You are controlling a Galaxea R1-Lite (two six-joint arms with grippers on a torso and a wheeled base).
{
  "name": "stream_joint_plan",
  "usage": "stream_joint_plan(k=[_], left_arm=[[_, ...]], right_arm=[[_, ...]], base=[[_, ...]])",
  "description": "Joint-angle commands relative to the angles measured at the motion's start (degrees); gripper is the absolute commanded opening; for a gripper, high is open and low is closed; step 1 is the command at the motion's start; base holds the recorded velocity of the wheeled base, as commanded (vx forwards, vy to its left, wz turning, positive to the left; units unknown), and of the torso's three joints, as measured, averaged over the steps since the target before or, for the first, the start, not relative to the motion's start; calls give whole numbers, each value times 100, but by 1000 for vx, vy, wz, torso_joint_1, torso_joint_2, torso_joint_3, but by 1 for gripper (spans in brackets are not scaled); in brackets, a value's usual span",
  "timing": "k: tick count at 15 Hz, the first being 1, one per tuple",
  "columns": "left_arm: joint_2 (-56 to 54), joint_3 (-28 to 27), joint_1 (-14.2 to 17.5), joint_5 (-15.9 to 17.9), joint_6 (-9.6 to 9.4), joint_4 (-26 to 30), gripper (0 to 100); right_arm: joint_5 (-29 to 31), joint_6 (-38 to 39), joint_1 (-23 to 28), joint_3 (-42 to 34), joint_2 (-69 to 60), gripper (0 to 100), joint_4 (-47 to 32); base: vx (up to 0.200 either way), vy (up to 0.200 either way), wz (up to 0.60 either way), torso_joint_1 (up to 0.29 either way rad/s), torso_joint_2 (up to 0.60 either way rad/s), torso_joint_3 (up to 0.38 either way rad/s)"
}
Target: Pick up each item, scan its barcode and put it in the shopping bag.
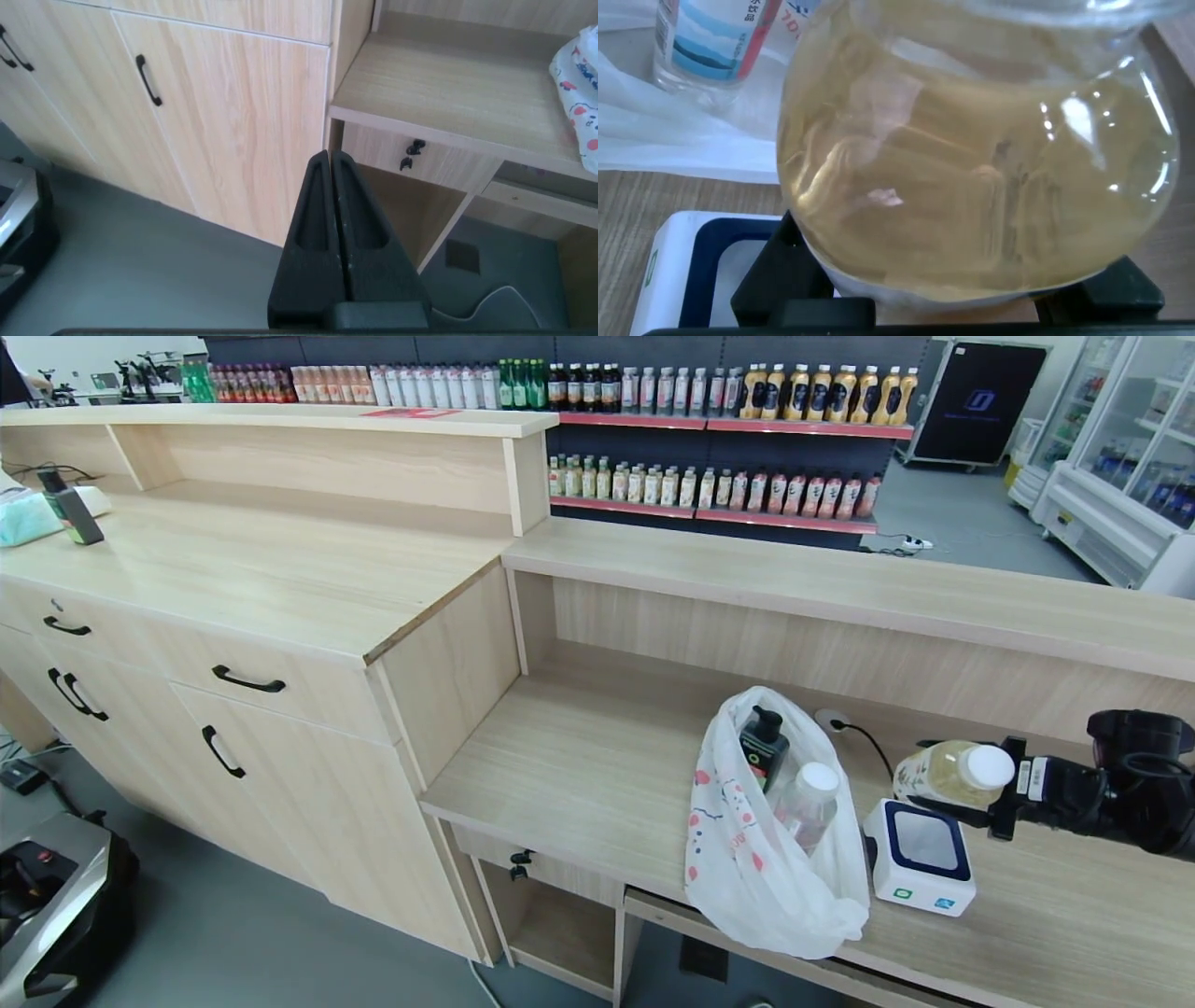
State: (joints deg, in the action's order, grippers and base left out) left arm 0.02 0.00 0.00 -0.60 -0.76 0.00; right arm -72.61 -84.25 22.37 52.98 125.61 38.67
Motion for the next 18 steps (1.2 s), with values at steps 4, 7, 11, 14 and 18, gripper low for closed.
stream_joint_plan(k=[4, 7, 11, 14, 18], left_arm=[[-2, 0, 0, -2, 5, 0, 0], [-2, 0, 0, -2, -4, 0, 0], [-2, 0, 0, -2, -4, 0, 0], [-2, 0, 0, -2, -4, 0, 0], [-2, 0, 0, -2, -4, 0, 0]], right_arm=[[1, -4, -31, 37, 51, 0, 9], [19, -30, -5, 28, 86, 0, 35], [150, -39, 48, 11, 86, 0, 35], [159, -30, 48, 19, 86, 0, 35], [159, -13, 39, 28, 77, 0, 18]], base=[[0, 0, 0, 0, 0, 0], [0, 0, 0, 0, 0, 0], [0, 0, 0, 0, 0, 0], [0, 0, 0, 0, 0, 0], [0, 0, 0, 0, 0, 0]])
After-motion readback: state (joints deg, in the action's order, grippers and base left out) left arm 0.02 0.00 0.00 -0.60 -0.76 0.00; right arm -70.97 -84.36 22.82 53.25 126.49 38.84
